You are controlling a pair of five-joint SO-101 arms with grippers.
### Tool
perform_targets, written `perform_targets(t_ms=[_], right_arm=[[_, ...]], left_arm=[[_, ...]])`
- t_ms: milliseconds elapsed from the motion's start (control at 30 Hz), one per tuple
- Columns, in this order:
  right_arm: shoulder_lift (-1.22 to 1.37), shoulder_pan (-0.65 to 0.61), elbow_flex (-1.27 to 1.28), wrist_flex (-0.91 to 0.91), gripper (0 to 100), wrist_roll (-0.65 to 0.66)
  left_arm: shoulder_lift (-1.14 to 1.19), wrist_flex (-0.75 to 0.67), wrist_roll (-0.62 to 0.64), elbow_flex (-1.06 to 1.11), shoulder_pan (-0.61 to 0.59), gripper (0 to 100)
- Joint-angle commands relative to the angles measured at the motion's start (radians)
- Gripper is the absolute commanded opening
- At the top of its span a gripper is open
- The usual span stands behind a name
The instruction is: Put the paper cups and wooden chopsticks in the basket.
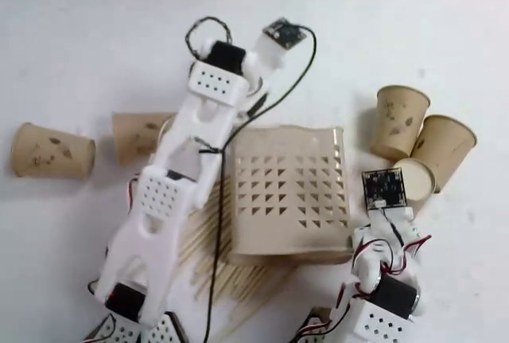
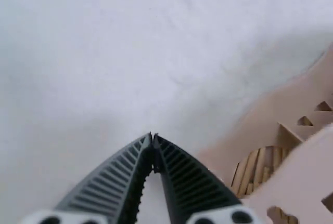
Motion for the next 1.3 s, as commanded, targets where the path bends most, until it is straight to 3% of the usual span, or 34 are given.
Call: perform_targets(t_ms=[0,67,300,700,1067,1267], right_arm=[[-0.007,-0.012,-0.005,0.005,1.8,-0.005],[-0.007,-0.012,-0.005,0.005,1.8,-0.005],[-0.007,-0.012,-0.005,0.005,1.8,-0.005],[-0.007,-0.012,-0.003,0.005,1.8,-0.005],[-0.007,-0.012,-0.002,-0.005,1.8,-0.005],[-0.007,-0.01,0.031,-0.059,1.8,-0.006]], left_arm=[[-0.2,0.006,-0.008,0.086,-0.002,3],[-0.229,0.005,0.011,0.16,-0.007,4],[-0.24,0.005,0.247,0.301,-0.05,23],[-0.259,0.008,0.29,0.356,-0.13,21],[-0.383,0.008,0.21,0.686,-0.101,21],[-0.435,0.008,0.207,0.809,-0.096,10]])
